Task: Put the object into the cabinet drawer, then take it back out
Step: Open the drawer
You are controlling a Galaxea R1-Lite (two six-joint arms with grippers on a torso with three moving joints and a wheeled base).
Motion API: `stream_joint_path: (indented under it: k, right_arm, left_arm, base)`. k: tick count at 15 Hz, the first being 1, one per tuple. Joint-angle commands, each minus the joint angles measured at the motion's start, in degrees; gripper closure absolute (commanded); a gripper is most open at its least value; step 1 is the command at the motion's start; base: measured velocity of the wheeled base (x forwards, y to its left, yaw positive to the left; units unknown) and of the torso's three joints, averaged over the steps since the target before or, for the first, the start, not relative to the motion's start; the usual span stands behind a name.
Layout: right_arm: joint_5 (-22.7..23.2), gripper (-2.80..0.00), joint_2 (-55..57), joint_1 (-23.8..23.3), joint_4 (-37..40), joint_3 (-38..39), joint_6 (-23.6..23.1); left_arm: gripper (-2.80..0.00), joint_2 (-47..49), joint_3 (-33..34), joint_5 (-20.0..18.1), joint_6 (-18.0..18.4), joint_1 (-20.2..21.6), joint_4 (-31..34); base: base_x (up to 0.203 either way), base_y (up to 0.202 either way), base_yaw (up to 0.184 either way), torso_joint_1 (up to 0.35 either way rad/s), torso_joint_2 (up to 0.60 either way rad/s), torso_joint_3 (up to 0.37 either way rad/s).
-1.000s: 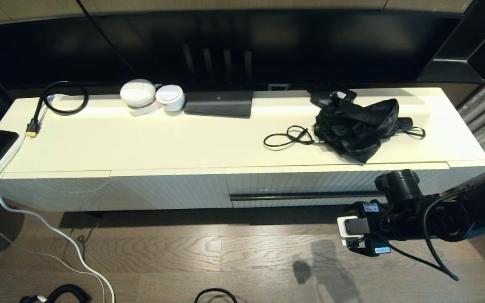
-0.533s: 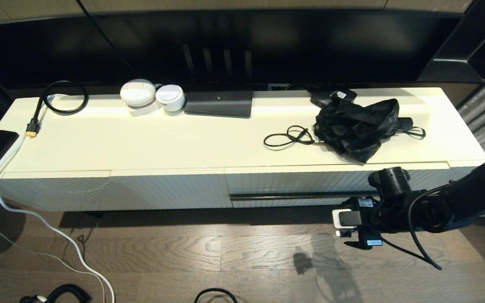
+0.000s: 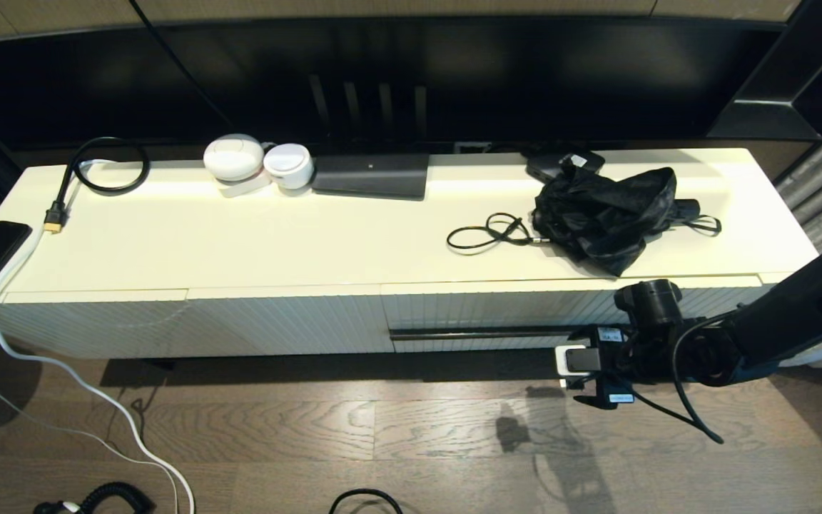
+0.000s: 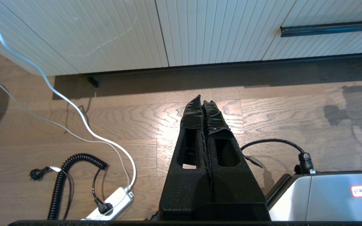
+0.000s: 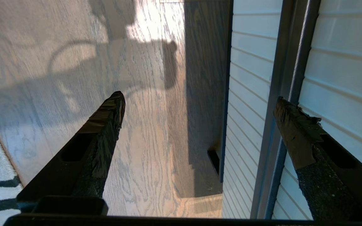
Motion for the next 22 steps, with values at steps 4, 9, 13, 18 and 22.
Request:
stream_joint_path:
  k: [4, 9, 13, 18, 22]
  right_arm:
    - [0.23, -2.8, 2.48, -0.38, -0.3, -2.91, -0.57]
    - [0.43, -2.8, 3.93, -0.66, -0.5, -5.58, -0.74]
    - [0.47, -2.8, 5.46, -0.99, -1.09, -7.39, -0.9]
    - [0.43, -2.8, 6.93, -0.99, -1.09, -8.33, -0.89]
    - [0.48, -2.8, 5.64, -0.99, -0.92, -6.8, -0.63]
  left_arm:
    - [0.0, 0.0, 0.0, 0.0, 0.04, 0.02, 0.02]
    - [0.0, 0.0, 0.0, 0.0, 0.04, 0.02, 0.02]
    - [0.0, 0.0, 0.0, 0.0, 0.04, 0.02, 0.02]
    - [0.0, 0.0, 0.0, 0.0, 0.04, 0.02, 0.02]
    - [0.0, 0.0, 0.0, 0.0, 0.04, -0.02, 0.02]
  base:
    - [0.0, 0.0, 0.0, 0.0, 0.0, 0.0]
    - [0.0, 0.0, 0.0, 0.0, 0.0, 0.0]
    - [0.0, 0.0, 0.0, 0.0, 0.0, 0.0]
    - [0.0, 0.0, 0.0, 0.0, 0.0, 0.0]
    - [0.0, 0.0, 0.0, 0.0, 0.0, 0.0]
